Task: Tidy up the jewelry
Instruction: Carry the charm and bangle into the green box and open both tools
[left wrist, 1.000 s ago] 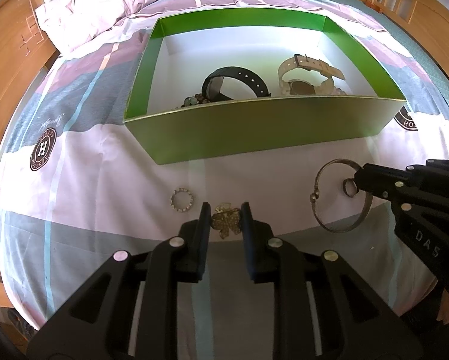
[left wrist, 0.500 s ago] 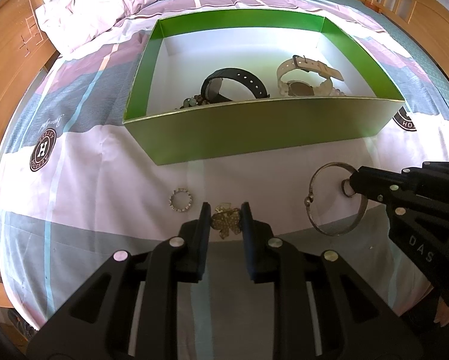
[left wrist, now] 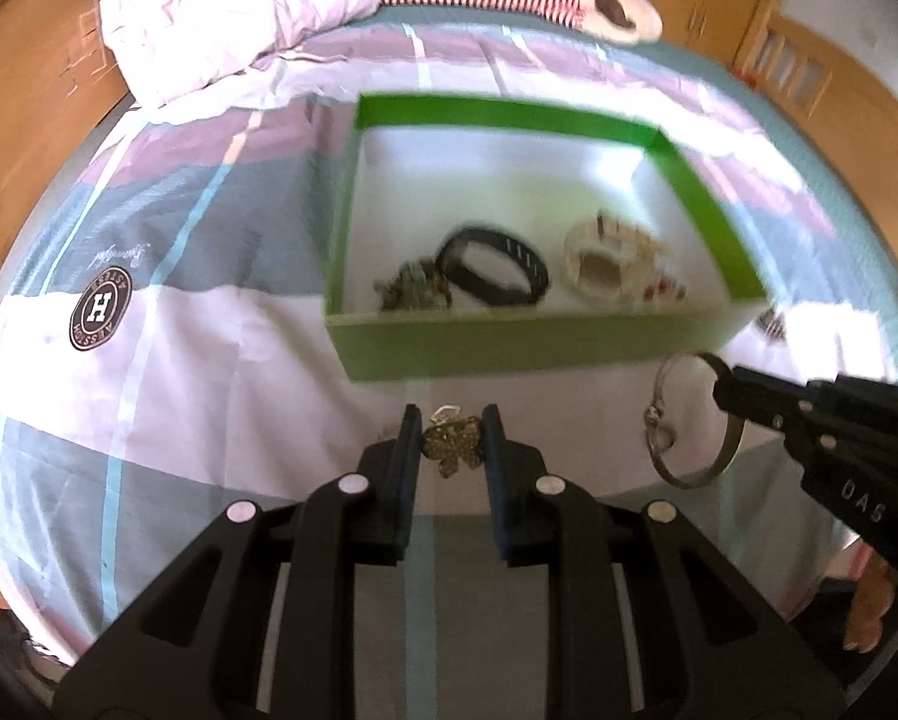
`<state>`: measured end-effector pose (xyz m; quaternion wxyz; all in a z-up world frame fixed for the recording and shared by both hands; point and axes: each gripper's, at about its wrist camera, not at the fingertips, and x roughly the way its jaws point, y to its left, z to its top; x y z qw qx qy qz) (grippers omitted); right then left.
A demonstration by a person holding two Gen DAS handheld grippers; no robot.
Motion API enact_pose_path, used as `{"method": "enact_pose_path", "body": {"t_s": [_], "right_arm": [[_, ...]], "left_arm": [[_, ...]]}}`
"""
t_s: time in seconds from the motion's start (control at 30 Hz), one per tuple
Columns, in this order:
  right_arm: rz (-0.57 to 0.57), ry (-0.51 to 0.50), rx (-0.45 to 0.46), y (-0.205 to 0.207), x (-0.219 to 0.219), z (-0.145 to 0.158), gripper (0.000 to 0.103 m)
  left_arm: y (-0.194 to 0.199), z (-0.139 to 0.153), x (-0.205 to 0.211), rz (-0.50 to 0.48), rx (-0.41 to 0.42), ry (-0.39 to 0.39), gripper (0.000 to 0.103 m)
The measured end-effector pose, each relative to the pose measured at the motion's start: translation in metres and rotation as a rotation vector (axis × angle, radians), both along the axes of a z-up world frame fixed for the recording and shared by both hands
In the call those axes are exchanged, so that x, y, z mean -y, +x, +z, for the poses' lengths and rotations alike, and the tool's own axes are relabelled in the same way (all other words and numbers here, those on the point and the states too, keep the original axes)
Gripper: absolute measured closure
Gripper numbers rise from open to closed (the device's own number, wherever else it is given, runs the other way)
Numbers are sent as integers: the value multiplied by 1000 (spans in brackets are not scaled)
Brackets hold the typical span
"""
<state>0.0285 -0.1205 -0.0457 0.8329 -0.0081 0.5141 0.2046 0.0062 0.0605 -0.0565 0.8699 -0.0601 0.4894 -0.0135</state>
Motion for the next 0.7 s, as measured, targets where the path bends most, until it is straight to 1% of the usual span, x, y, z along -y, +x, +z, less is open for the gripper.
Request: {"method": "enact_pose_path", "body": {"t_s": [0.1,0.17,0.2,0.23,0.3,0.37,0.4,0.47,0.57,0.6,0.63,0.67,0.7], "right_arm": [[-8,39,43,-1,5,16,99],[-20,73,69,1,10,25,99],[-25,85,82,5,11,29,99],[-39,97,113,8,13,36,99],[-66,98,162,18,16,44,99],[-93,88,195,32,17,43,99],[-104,83,202,38,18,41,99],[-136,75,195,57,20,29,99],[-159,39,171,71,22,11,98],[-164,24,156,75,21,5,97],[-168,22,148,76,24,3,92],[-175,26,142,77,25,2,84],[-176,30,142,76,25,2,78]], "left_arm": [[5,15,-10,22,29,-37,83],[12,24,-11,24,42,-42,83],[19,31,-10,20,61,-37,83],[26,38,-8,17,87,-24,83],[36,46,-2,13,137,9,83],[50,43,4,15,160,46,83],[56,39,7,12,156,48,83],[68,29,11,3,148,49,83],[80,12,16,-6,132,101,83],[82,9,16,-6,126,104,83],[83,6,16,-5,121,102,83],[85,4,16,-4,114,102,82],[84,3,15,-2,111,105,82]]}}
